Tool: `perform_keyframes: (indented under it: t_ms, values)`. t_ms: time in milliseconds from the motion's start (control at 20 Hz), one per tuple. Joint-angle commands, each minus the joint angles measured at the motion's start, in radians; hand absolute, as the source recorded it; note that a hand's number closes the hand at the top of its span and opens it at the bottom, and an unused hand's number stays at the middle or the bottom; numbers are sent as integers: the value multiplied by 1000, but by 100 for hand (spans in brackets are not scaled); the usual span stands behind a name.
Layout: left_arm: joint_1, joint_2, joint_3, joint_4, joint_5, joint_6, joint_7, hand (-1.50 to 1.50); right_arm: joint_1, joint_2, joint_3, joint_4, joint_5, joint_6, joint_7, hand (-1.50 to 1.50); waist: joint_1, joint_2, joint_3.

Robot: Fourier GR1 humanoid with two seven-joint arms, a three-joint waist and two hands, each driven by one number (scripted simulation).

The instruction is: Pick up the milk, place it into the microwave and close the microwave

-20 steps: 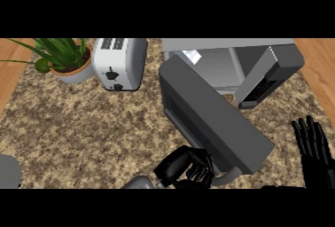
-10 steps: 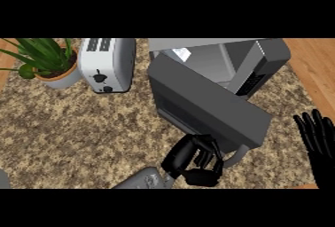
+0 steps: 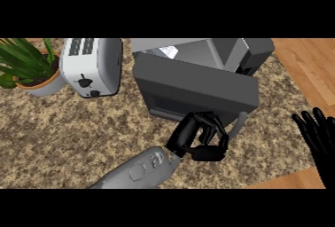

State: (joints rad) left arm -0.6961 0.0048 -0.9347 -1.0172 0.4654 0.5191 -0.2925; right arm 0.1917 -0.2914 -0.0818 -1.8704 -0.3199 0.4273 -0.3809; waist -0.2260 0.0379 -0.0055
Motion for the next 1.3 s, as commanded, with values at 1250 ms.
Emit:
perform_keyframes:
  t_ms: [1250]
  values:
    - [-248,-5,211,249,379,21,-207,150,-54,-90,-20,-157,-226,43,164,-150,-121,47,0]
